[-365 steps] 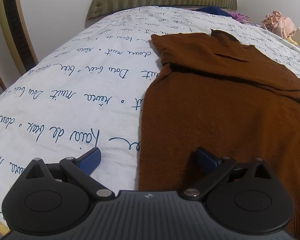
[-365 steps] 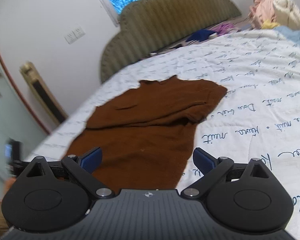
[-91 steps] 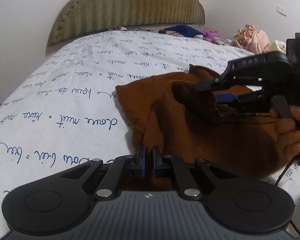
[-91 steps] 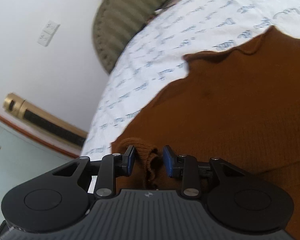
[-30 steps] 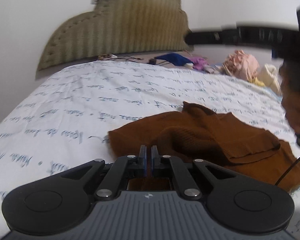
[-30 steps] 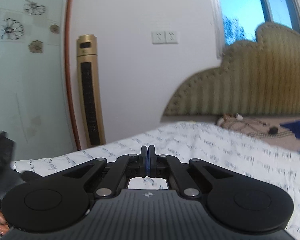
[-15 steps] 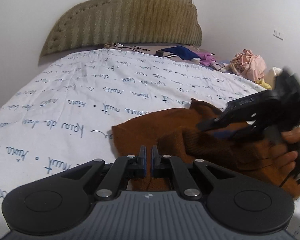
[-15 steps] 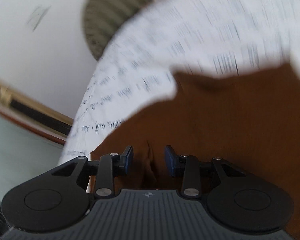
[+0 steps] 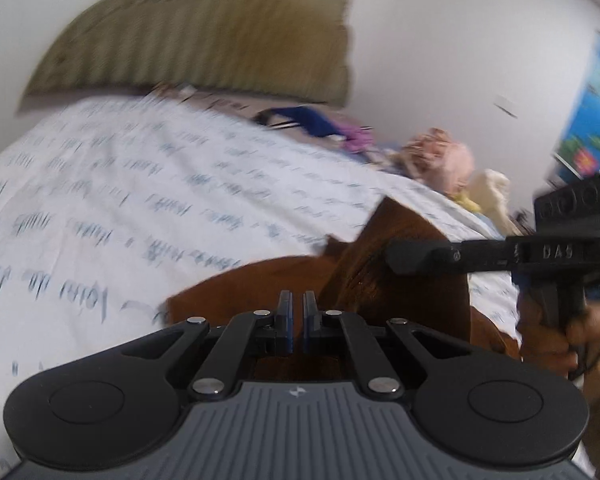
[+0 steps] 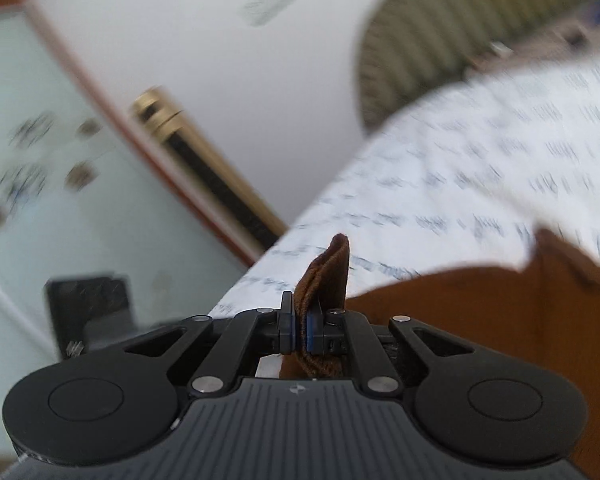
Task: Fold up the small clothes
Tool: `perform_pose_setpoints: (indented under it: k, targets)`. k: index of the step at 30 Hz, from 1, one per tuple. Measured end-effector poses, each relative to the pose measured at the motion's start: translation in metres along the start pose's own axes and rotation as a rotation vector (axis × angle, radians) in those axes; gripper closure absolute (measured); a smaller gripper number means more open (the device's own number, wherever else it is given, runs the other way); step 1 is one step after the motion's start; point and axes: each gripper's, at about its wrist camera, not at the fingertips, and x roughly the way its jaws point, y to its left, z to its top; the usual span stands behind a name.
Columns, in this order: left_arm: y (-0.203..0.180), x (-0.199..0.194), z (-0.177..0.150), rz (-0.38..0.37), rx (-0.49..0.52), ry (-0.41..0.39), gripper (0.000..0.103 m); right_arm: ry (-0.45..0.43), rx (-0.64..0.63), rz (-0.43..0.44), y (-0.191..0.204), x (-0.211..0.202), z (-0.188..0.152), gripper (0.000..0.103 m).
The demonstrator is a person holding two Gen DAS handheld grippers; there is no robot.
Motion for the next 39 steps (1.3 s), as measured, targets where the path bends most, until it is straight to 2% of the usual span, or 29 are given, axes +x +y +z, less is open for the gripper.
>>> perform_pose_setpoints:
  k: [3,5,7,10,12,17,19,20,22,24,25,26,27,29,33,36,39]
  targets:
    - [-0.016,0.001,0.002,-0.014,0.130,-0.012,0.098,0.018,-0.153,0.006,0.020,-0.008,0.006,0.092]
    - [-0.024,0.005,0.003,0.019,0.188,-0.011,0.098,0.048,-0.266,0.004,0.031,-0.013,0.012,0.092]
    - [-0.025,0.007,0.004,0.049,0.214,-0.025,0.098,0.085,-0.403,-0.020,0.044,-0.017,0.010,0.092]
    - [-0.023,0.005,0.005,0.018,0.213,-0.031,0.098,0.165,-0.582,-0.073,0.067,-0.023,0.003,0.092]
    - [-0.029,0.004,0.002,-0.011,0.259,-0.028,0.098,0.216,-0.675,-0.097,0.077,-0.025,-0.005,0.092]
    - [-0.054,0.001,-0.014,-0.028,0.473,-0.045,0.098,0.310,-0.796,-0.091,0.093,-0.025,-0.023,0.092]
    - [-0.060,0.000,-0.018,-0.089,0.529,-0.010,0.096,0.326,-0.821,-0.079,0.098,-0.025,-0.029,0.092]
    - [-0.062,0.000,-0.019,-0.115,0.551,0.012,0.094,0.326,-0.828,-0.077,0.100,-0.023,-0.031,0.092]
    - [-0.066,0.000,-0.023,-0.115,0.574,0.036,0.082,0.325,-0.831,-0.085,0.102,-0.024,-0.035,0.092]
    - [-0.063,-0.002,-0.024,-0.055,0.566,0.018,0.053,0.319,-0.830,-0.109,0.100,-0.022,-0.035,0.092]
    - [-0.059,-0.005,-0.024,-0.037,0.548,0.002,0.046,0.318,-0.834,-0.133,0.099,-0.021,-0.036,0.093]
    - [-0.053,-0.008,-0.023,-0.043,0.509,-0.009,0.033,0.320,-0.839,-0.168,0.098,-0.018,-0.037,0.093]
    - [-0.046,-0.013,-0.021,-0.041,0.469,-0.016,0.028,0.325,-0.843,-0.206,0.096,-0.016,-0.037,0.093]
    - [-0.038,-0.020,-0.019,-0.033,0.423,-0.027,0.026,0.311,-0.837,-0.268,0.090,-0.010,-0.034,0.093]
    - [-0.037,-0.023,-0.018,-0.032,0.476,-0.016,0.026,0.270,-0.836,-0.303,0.087,-0.003,-0.030,0.093]
    - [-0.035,-0.020,-0.013,-0.075,0.492,0.002,0.026,0.276,-0.957,-0.312,0.099,-0.004,-0.037,0.093]
    - [-0.029,-0.014,-0.008,-0.111,0.456,0.008,0.026,0.286,-1.079,-0.295,0.114,-0.008,-0.041,0.093]
